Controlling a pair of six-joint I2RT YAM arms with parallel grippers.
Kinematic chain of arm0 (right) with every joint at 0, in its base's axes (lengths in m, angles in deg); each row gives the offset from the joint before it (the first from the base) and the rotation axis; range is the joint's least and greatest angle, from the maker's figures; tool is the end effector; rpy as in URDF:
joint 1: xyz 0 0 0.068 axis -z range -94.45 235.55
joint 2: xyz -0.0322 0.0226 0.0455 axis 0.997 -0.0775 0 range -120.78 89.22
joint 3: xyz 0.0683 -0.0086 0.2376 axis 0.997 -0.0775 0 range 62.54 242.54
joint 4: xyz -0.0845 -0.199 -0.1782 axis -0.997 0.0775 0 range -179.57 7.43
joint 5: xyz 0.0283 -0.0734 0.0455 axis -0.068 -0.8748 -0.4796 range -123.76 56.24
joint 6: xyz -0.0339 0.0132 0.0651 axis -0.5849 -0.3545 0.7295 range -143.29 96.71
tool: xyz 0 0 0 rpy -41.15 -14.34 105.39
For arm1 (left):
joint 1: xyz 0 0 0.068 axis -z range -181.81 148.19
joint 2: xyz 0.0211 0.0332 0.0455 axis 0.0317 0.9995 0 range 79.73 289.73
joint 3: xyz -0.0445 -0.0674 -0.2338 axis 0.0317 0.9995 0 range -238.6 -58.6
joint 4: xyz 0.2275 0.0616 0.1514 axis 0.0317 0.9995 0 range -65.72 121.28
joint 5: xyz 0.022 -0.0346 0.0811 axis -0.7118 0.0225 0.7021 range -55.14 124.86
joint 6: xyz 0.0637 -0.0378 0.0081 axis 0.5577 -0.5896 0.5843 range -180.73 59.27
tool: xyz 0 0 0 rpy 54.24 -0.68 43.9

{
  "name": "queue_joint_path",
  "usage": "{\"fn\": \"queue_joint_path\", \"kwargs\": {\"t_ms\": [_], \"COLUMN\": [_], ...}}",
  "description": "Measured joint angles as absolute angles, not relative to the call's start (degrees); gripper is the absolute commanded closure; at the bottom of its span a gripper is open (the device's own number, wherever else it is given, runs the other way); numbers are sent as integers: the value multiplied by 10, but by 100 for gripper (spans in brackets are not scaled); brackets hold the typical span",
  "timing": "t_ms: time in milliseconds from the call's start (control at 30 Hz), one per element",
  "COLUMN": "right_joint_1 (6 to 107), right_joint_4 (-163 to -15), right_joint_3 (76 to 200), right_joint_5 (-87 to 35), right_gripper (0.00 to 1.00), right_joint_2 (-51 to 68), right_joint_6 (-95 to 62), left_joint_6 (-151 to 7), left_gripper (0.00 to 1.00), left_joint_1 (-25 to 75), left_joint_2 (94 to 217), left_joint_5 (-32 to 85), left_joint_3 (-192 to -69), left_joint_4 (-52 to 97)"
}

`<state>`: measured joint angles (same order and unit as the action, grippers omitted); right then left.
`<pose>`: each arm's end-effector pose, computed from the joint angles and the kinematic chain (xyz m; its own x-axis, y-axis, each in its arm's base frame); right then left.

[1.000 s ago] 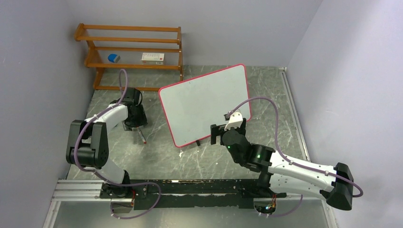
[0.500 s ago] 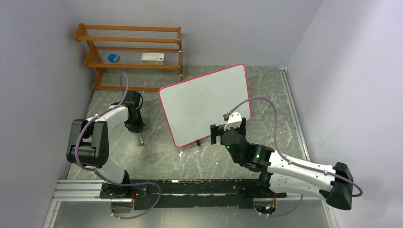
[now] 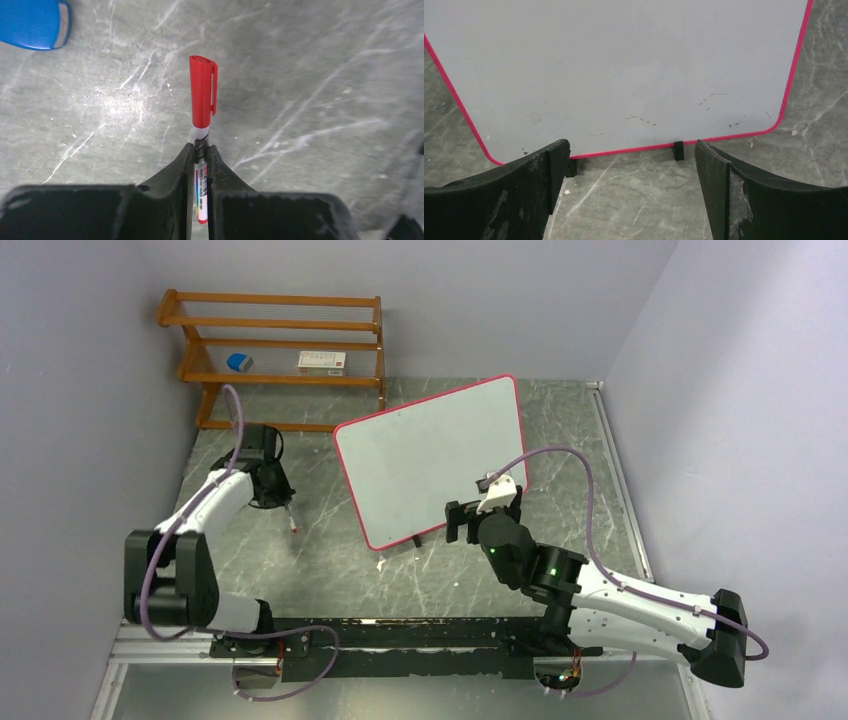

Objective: Write a sentence on the whiteboard
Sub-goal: Open the whiteboard marker at the center of the board.

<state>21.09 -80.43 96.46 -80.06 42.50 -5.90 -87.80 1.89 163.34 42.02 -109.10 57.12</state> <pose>0.1432 0.1947 0.2425 -0.2537 -0.0520 -0.9659 -0.2709 0.9624 0.0194 0.3035 -0.0119 0.1310 -0.8177 -0.3994 -0.4146 -0.4027 0.9115 -0.0840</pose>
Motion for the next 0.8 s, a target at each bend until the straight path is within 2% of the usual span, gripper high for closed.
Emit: {"fn": "queue_joint_path", "kwargs": {"t_ms": [433,600,800], "right_joint_1": [212,212,213], "right_joint_4": [-905,-987,-1074], "right_joint_3": [973,988,1015], "right_joint_5": [-716,-655,-593], "right_gripper": [0,0,0], "right_joint_2": [411,385,346], "right_joint_6": [-114,-143,-162], "left_joint_6": [-959,-1010,-1067], "left_gripper": [95,95,95], "left_joint_1": [17,17,18], "left_joint_2": [1431,1390,1369], "left_joint_5": [358,314,247], "left_joint_3": [-1184,-1253,-1266], "left_joint_4": [603,593,554]}}
